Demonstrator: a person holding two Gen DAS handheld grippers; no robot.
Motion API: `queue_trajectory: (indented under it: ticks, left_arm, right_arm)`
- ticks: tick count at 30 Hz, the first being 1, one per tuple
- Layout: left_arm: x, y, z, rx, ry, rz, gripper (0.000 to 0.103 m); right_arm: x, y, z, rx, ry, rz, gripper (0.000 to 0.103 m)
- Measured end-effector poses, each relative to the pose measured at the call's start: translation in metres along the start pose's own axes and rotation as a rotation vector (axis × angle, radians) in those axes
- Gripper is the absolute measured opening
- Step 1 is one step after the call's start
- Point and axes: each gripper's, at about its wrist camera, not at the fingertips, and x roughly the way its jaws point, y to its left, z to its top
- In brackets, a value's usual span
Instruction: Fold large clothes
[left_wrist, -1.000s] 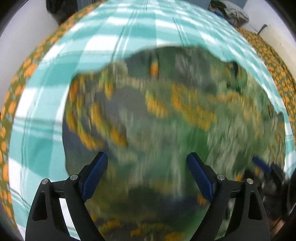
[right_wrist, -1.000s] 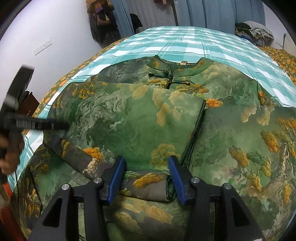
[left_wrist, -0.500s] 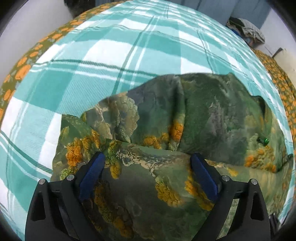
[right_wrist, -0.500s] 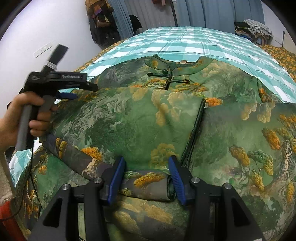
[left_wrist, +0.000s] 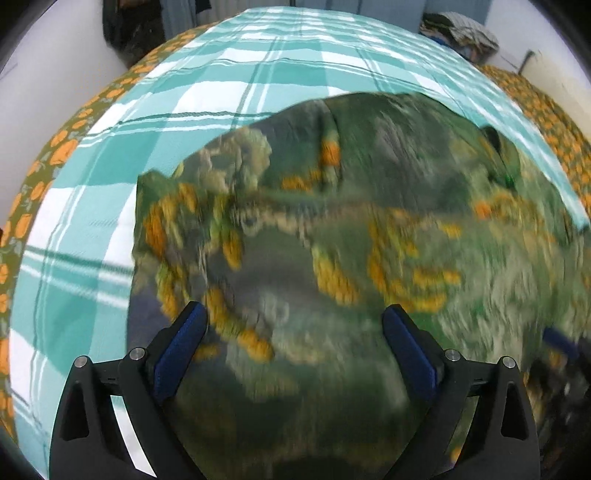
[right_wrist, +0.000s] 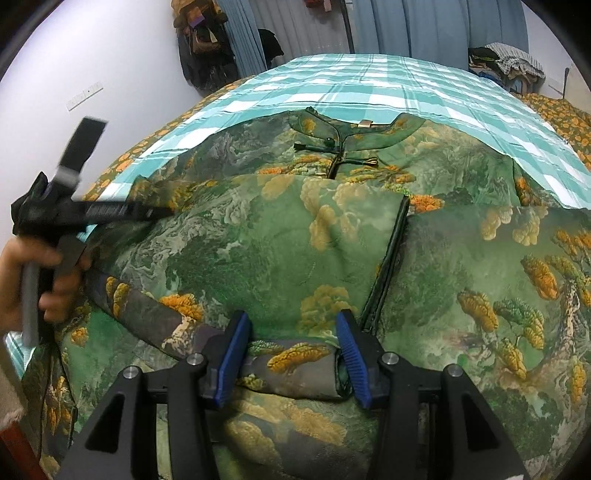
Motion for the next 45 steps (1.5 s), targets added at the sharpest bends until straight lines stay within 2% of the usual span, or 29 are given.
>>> queue_trajectory:
  ticks: [11, 17, 22, 24, 25, 27, 30, 32, 36, 39, 41, 43, 45]
  left_arm:
    - [-0.057, -0.007, -0.056, 0.058, 0.022, 0.023, 0.096]
    - [-0.106, -0.014, -0.086, 0.101, -0.061, 0.1, 0.096]
    - [-0.148, -0.019, -0.102, 0.097, -0.142, 0.115, 0.096]
    - [-0.162, -0.014, -0.109, 0.08, -0.158, 0.094, 0.096]
    - [-0.167, -0.008, -0.114, 0.071, -0.157, 0.083, 0.096]
    - [-0.17, 0.004, -0.124, 0.056, -0.149, 0.07, 0.097]
    - [-0.168, 0.035, -0.148, 0.02, -0.116, 0.076, 0.097]
    - [-0.163, 0.063, -0.167, -0.017, -0.065, 0.066, 0.097]
    - [-0.152, 0.101, -0.203, -0.042, 0.047, -0.007, 0.096]
    - [-0.138, 0.104, -0.221, -0.02, 0.137, -0.083, 0.096]
    - [-0.126, 0.095, -0.227, 0.008, 0.183, -0.13, 0.096]
    - [-0.114, 0.084, -0.229, 0.034, 0.215, -0.177, 0.097]
    - [-0.105, 0.076, -0.23, 0.037, 0.24, -0.194, 0.099]
  right_arm:
    - [-0.003, 0.006, 0.005, -0.019, 0.045, -0.055, 0.05]
    - [-0.035, 0.014, -0.002, -0.024, -0.003, -0.085, 0.051]
    - [-0.071, 0.012, -0.02, -0.003, -0.016, -0.079, 0.052]
    - [-0.085, 0.011, -0.028, -0.006, -0.018, -0.082, 0.06]
    - [-0.093, 0.01, -0.033, -0.005, -0.023, -0.084, 0.069]
    - [-0.112, 0.004, -0.044, 0.0, -0.03, -0.089, 0.074]
    - [-0.142, -0.018, -0.064, 0.021, -0.022, -0.114, 0.074]
    - [-0.164, -0.041, -0.082, 0.058, 0.001, -0.143, 0.074]
    - [-0.199, -0.108, -0.131, 0.205, 0.11, -0.169, 0.074]
    - [-0.208, -0.146, -0.168, 0.292, 0.24, -0.17, 0.074]
    - [-0.206, -0.161, -0.189, 0.301, 0.336, -0.173, 0.074]
    - [-0.203, -0.164, -0.199, 0.294, 0.378, -0.162, 0.074]
    - [-0.196, -0.16, -0.203, 0.299, 0.409, -0.091, 0.074]
